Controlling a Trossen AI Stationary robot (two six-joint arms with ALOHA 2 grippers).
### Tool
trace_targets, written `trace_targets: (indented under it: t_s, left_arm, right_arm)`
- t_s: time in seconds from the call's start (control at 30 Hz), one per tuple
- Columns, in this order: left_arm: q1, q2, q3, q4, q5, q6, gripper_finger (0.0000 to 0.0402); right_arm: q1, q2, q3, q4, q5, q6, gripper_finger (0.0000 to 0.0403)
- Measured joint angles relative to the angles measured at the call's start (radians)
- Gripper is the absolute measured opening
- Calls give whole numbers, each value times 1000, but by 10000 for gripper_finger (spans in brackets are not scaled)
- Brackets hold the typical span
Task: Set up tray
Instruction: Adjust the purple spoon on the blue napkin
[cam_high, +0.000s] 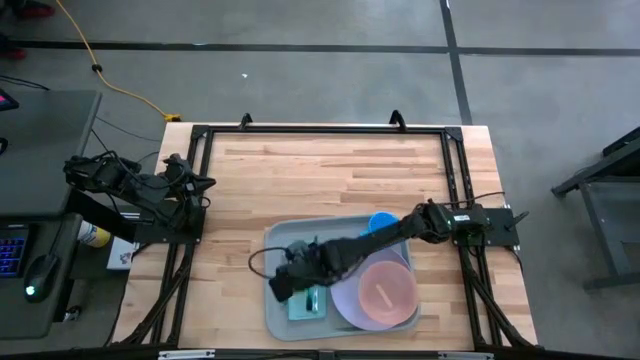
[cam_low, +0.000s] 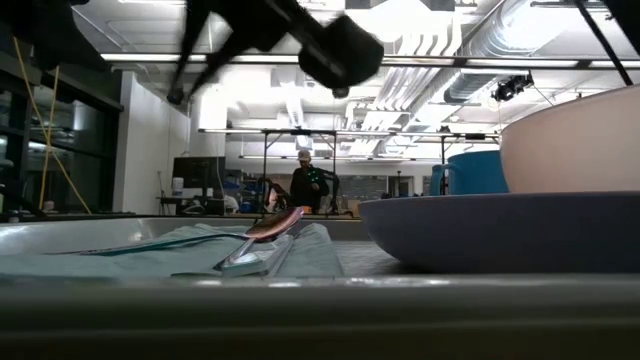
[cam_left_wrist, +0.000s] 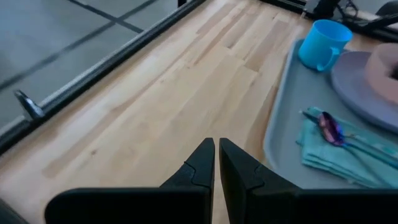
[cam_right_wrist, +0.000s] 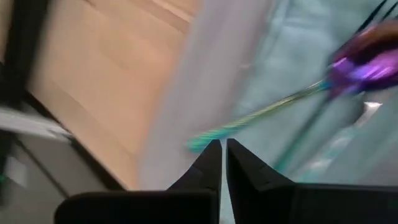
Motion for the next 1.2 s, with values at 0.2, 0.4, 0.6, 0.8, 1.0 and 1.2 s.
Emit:
trace_targets:
  t_s: [0.2, 0.4, 0.6, 0.8, 1.0, 1.2]
  left_arm:
    - [0, 0, 0, -3, -10, 103, 56]
    - [0, 0, 0, -1, 7, 185, 56]
    - [0, 0, 0, 5, 17, 229, 56]
    - [0, -2, 0, 5, 95, 263, 56]
    - [0, -2, 0, 5, 124, 287, 56]
    - [0, -2, 0, 5, 128, 319, 56]
  right_arm:
    - [53, 17, 0, 123, 161, 317, 0]
    - [37, 67, 0, 86, 68, 429, 0]
    - [-7, 90, -1, 81, 46, 434, 1]
    - [-40, 90, 0, 84, 26, 407, 33]
    - [-47, 91, 0, 51, -1, 433, 98]
    - [-49, 91, 0, -57, -68, 494, 129]
